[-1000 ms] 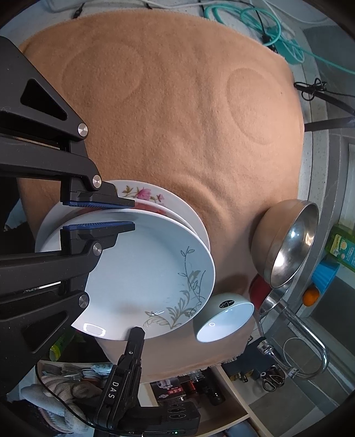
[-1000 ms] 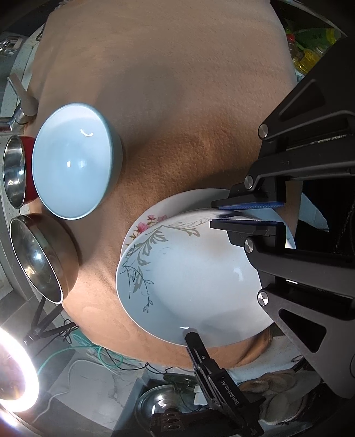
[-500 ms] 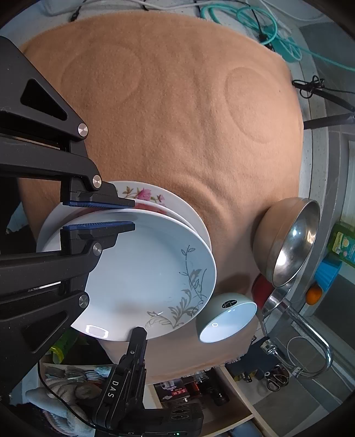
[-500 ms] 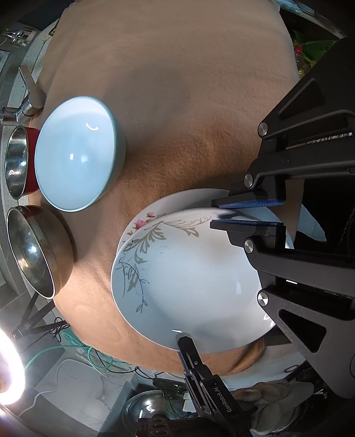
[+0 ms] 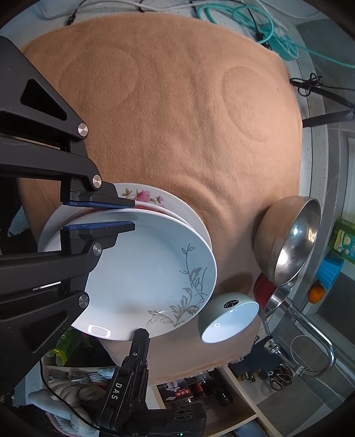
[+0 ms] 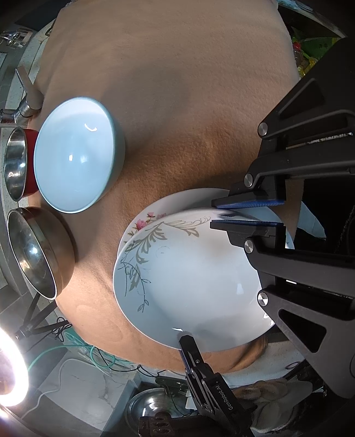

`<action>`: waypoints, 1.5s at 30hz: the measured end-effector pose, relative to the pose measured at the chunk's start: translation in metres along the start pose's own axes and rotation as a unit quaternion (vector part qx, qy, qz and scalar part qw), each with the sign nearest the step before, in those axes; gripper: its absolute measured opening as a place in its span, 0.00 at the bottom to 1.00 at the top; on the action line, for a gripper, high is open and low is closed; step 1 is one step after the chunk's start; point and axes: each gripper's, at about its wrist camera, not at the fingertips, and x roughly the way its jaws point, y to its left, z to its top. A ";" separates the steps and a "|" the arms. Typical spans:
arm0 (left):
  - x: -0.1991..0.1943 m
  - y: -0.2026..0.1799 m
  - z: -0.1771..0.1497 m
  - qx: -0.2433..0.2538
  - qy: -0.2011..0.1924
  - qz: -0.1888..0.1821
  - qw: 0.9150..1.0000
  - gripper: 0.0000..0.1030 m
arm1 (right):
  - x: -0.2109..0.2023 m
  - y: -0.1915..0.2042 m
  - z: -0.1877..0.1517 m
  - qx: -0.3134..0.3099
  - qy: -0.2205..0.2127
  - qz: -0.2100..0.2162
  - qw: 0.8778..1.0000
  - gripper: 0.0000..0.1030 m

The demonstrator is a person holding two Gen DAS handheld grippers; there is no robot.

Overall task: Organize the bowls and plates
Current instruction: 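Hold the grey-branch white plate down on the floral stack, then open the right tool and withdraw it from the plate stack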

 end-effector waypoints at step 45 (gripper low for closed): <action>-0.015 0.027 0.102 -0.051 -0.085 -0.028 0.995 0.18 | -0.057 -0.019 0.107 0.036 -0.133 0.047 0.989 0.36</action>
